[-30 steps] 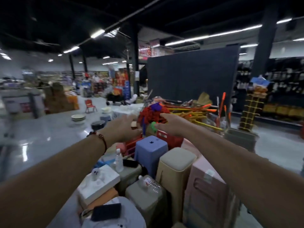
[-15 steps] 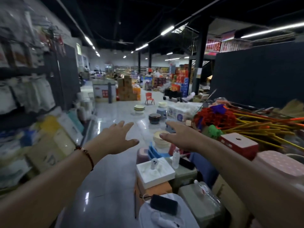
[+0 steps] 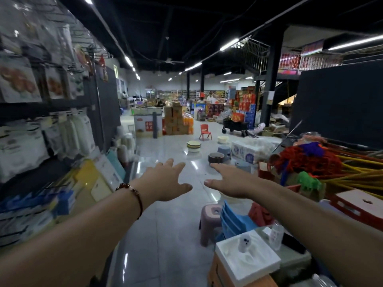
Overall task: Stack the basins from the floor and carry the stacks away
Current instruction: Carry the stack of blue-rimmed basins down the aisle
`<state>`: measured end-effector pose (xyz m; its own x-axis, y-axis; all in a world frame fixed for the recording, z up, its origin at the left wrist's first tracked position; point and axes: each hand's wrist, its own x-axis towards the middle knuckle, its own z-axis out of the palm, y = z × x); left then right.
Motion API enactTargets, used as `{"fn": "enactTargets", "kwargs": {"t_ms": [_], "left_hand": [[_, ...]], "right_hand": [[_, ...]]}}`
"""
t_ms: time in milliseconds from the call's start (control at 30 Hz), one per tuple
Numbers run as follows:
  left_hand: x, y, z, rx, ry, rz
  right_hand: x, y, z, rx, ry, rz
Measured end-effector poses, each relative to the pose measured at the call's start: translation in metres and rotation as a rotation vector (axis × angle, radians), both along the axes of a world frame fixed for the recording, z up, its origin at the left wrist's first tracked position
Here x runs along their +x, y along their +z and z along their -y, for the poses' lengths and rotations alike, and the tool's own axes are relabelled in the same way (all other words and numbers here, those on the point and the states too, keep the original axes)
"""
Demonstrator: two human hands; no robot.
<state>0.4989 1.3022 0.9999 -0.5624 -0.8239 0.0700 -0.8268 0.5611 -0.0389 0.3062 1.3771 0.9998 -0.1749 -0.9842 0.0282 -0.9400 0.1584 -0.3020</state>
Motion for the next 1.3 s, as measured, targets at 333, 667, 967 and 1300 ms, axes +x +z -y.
{"fn": "enactTargets", "kwargs": {"t_ms": [333,667,967,1300], "left_hand": [[-0.043,-0.019,0.159,0.069,0.007,0.049],[-0.103,-0.03,0.306,0.088,0.062,-0.011],[-0.126,-0.073,0.415,0.083,0.042,-0.072],[-0.121,-0.123,0.601,0.126,-0.017,-0.037]], "right_hand": [[-0.066,-0.022,0.151,0.03,-0.012,0.003],[-0.124,-0.017,0.305,0.015,0.016,0.129],[-0.121,-0.058,0.4,-0.026,0.089,0.169],[-0.13,-0.099,0.571,-0.023,-0.037,0.224]]}}
